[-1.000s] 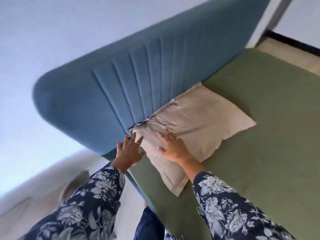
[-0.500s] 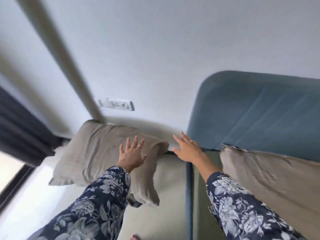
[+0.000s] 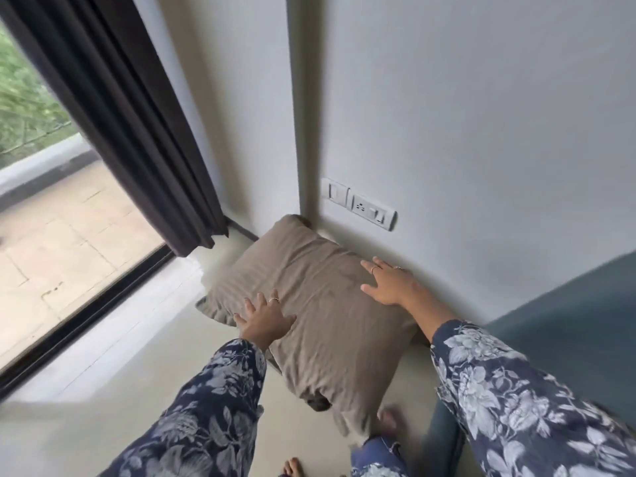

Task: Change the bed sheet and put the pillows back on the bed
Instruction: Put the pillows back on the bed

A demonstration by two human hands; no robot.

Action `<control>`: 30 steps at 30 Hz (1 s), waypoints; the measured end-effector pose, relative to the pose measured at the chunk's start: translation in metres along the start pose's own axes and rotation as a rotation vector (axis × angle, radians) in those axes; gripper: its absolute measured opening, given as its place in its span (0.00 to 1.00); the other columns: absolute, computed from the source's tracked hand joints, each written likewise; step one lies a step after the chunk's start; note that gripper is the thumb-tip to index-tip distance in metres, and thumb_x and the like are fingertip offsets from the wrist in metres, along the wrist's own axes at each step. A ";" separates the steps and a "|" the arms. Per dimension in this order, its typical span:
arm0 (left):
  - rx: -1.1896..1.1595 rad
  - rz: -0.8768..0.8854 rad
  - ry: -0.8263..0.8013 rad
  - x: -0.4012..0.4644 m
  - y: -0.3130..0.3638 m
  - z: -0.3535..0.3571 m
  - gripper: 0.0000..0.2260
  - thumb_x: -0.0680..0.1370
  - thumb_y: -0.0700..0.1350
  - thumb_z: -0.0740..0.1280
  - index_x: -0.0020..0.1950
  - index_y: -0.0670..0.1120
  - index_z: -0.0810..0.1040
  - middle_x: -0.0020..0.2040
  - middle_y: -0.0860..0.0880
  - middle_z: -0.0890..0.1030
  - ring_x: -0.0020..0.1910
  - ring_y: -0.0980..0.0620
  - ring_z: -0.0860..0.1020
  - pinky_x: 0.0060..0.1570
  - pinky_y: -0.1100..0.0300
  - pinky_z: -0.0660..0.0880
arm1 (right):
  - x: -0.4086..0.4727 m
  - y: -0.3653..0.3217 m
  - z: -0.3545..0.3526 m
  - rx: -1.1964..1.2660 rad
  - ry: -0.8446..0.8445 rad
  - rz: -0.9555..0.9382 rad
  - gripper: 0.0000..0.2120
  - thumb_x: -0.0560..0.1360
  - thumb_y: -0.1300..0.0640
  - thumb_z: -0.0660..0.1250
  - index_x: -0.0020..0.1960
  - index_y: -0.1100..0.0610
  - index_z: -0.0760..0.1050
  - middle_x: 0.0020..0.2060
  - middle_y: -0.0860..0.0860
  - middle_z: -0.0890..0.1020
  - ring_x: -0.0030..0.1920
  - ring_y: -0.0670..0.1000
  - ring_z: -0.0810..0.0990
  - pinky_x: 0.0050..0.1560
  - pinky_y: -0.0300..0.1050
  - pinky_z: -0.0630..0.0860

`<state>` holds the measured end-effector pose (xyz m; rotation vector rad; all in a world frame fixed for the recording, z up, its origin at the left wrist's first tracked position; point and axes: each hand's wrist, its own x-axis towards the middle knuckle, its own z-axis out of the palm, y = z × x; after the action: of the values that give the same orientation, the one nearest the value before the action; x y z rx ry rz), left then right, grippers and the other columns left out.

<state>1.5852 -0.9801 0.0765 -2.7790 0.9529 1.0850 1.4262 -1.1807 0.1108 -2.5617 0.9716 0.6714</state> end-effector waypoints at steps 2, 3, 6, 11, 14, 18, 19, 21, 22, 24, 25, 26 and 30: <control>-0.085 -0.071 -0.028 0.022 -0.002 0.002 0.37 0.78 0.62 0.59 0.79 0.50 0.44 0.79 0.45 0.46 0.77 0.36 0.45 0.72 0.34 0.48 | 0.033 0.002 -0.011 0.014 -0.023 -0.032 0.33 0.80 0.44 0.56 0.79 0.51 0.45 0.78 0.53 0.50 0.77 0.53 0.52 0.74 0.51 0.55; -0.117 -0.107 -0.047 0.030 -0.003 0.002 0.37 0.78 0.62 0.58 0.79 0.50 0.43 0.79 0.44 0.47 0.77 0.36 0.45 0.72 0.35 0.49 | 0.049 0.005 -0.013 0.020 -0.040 -0.045 0.33 0.80 0.45 0.57 0.79 0.52 0.45 0.78 0.54 0.50 0.77 0.53 0.53 0.74 0.51 0.55; -0.250 -0.226 -0.038 0.063 -0.006 0.001 0.36 0.81 0.58 0.57 0.79 0.45 0.41 0.78 0.38 0.49 0.77 0.38 0.47 0.74 0.41 0.50 | 0.107 0.015 -0.014 0.037 -0.130 -0.098 0.34 0.80 0.45 0.57 0.79 0.54 0.43 0.78 0.55 0.51 0.76 0.56 0.55 0.74 0.51 0.56; -0.644 -0.504 0.033 0.095 -0.010 0.018 0.44 0.75 0.58 0.68 0.79 0.46 0.44 0.78 0.38 0.52 0.76 0.40 0.57 0.73 0.47 0.58 | 0.207 0.034 -0.001 0.139 -0.242 -0.179 0.35 0.80 0.45 0.58 0.79 0.52 0.43 0.78 0.56 0.50 0.75 0.60 0.57 0.73 0.56 0.58; -0.987 -0.667 0.071 0.112 -0.014 0.058 0.55 0.60 0.63 0.78 0.77 0.45 0.54 0.72 0.42 0.68 0.69 0.44 0.70 0.68 0.51 0.69 | 0.250 0.042 0.023 0.205 -0.311 -0.178 0.36 0.79 0.44 0.59 0.79 0.52 0.42 0.77 0.55 0.53 0.75 0.58 0.59 0.73 0.53 0.59; -1.264 -0.862 0.120 0.107 0.008 0.085 0.26 0.74 0.50 0.73 0.67 0.46 0.66 0.67 0.47 0.68 0.68 0.45 0.69 0.62 0.52 0.67 | 0.274 0.044 0.052 0.349 -0.393 -0.111 0.37 0.77 0.39 0.59 0.78 0.54 0.47 0.73 0.54 0.65 0.72 0.57 0.66 0.71 0.50 0.63; -1.307 -0.873 0.072 0.109 0.010 0.092 0.19 0.75 0.51 0.71 0.62 0.50 0.69 0.66 0.48 0.67 0.68 0.45 0.68 0.61 0.51 0.66 | 0.277 0.044 0.059 0.387 -0.403 -0.093 0.39 0.75 0.36 0.59 0.77 0.55 0.53 0.71 0.54 0.69 0.70 0.56 0.68 0.69 0.50 0.65; -1.381 -0.832 0.052 0.111 0.012 0.096 0.12 0.75 0.53 0.71 0.51 0.50 0.73 0.62 0.49 0.71 0.61 0.49 0.71 0.57 0.53 0.65 | 0.280 0.046 0.063 0.489 -0.352 -0.046 0.46 0.66 0.25 0.59 0.72 0.57 0.65 0.66 0.55 0.75 0.67 0.56 0.72 0.67 0.51 0.69; -1.424 -0.839 0.081 0.107 0.013 0.094 0.10 0.75 0.53 0.71 0.46 0.49 0.74 0.59 0.49 0.73 0.56 0.50 0.72 0.55 0.57 0.67 | 0.282 0.046 0.064 0.527 -0.328 -0.030 0.51 0.60 0.20 0.58 0.69 0.57 0.69 0.64 0.55 0.77 0.65 0.56 0.74 0.66 0.52 0.70; -1.462 -0.828 0.116 0.095 0.009 0.091 0.12 0.73 0.53 0.73 0.44 0.48 0.75 0.52 0.49 0.76 0.50 0.51 0.75 0.52 0.60 0.70 | 0.282 0.042 0.061 0.567 -0.305 -0.012 0.60 0.51 0.15 0.56 0.65 0.60 0.73 0.61 0.56 0.79 0.63 0.55 0.76 0.66 0.52 0.71; -1.466 -0.814 0.113 0.089 0.007 0.088 0.13 0.71 0.54 0.75 0.45 0.48 0.75 0.51 0.49 0.78 0.49 0.50 0.76 0.52 0.61 0.71 | 0.280 0.039 0.056 0.591 -0.303 -0.011 0.61 0.50 0.15 0.57 0.64 0.62 0.74 0.60 0.56 0.79 0.62 0.55 0.77 0.65 0.51 0.71; -1.474 -0.798 0.125 0.082 0.006 0.084 0.14 0.70 0.56 0.76 0.45 0.49 0.76 0.50 0.50 0.79 0.49 0.50 0.77 0.53 0.60 0.73 | 0.276 0.036 0.050 0.621 -0.297 -0.013 0.60 0.50 0.17 0.59 0.63 0.63 0.75 0.59 0.57 0.80 0.60 0.54 0.78 0.65 0.50 0.72; -1.539 -0.738 0.217 0.042 -0.010 0.076 0.16 0.66 0.57 0.78 0.45 0.50 0.80 0.49 0.52 0.83 0.52 0.52 0.81 0.55 0.61 0.75 | 0.249 0.006 0.020 0.684 -0.267 -0.037 0.60 0.46 0.18 0.65 0.62 0.62 0.76 0.55 0.55 0.81 0.56 0.55 0.79 0.64 0.53 0.73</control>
<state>1.5680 -0.9771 -0.0094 -3.5181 -1.5984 1.7046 1.5792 -1.3092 -0.0389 -1.8368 0.8688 0.5315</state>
